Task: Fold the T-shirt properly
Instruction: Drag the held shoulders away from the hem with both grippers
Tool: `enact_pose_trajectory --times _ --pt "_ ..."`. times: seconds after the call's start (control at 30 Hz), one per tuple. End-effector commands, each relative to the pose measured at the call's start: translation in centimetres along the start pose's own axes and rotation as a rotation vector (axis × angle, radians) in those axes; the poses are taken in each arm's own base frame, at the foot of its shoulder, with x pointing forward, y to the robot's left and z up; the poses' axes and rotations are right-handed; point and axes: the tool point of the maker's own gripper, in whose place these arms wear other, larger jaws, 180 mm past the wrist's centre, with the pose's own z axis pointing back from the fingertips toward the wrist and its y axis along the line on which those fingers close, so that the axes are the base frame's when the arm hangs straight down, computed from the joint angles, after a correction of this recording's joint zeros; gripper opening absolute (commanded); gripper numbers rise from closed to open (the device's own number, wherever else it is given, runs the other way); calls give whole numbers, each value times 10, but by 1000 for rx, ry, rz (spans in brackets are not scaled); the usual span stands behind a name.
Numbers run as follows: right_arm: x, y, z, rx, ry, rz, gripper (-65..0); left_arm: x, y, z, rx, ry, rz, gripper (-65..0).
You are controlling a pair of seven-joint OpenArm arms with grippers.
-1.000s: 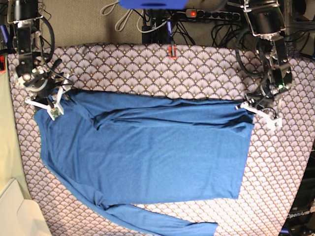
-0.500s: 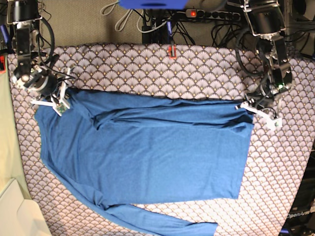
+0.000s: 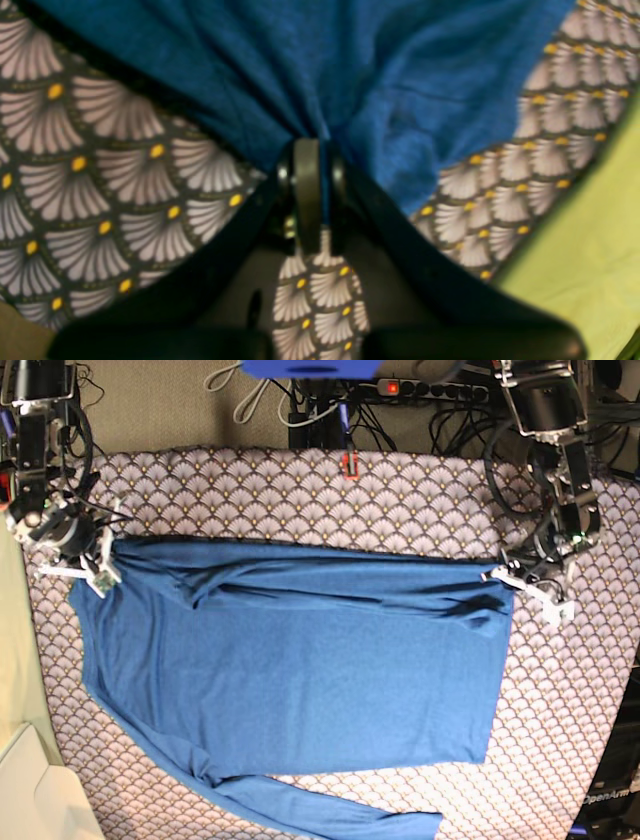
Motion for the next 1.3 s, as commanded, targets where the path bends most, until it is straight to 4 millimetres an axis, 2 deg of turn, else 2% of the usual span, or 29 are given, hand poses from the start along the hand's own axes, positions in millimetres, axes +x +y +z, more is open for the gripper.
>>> enact_pose_trajectory --times 0.0,0.13,0.27,0.37,0.47,0.57,0.77,0.93,1.13,1.27 --pt "5 -14 7 -34 -11 23 -650 -7 15 4 44 46 -17 -646" --pt "-4 -7 6 -19 9 23 -650 -18 23 6 60 68 -23 -646" --pt "-12 1 6 -2 21 21 -650 -14 30 17 77 46 -58 -646" --pt "-14 5 5 6 25 20 -650 -11 26 23 73 44 -72 -646" --pt "-9 4 9 -3 13 30 -650 -15 25 27 73 84 -78 -646" --pt "-5 11 18 -5 -3 57 -650 -12 22 32 72 76 -91 -646" --pt "1 26 34 0 -31 100 -650 -19 23 41 76 73 -114 -646" --pt "-11 24 40 -14 -16 81 -650 -32 27 43 83 97 -117 -646" --pt "-22 20 44 -24 4 61 -650 -36 29 44 87 106 -120 -646" --pt "-21 22 50 -30 -3 72 -650 -36 30 45 91 103 -116 -646"
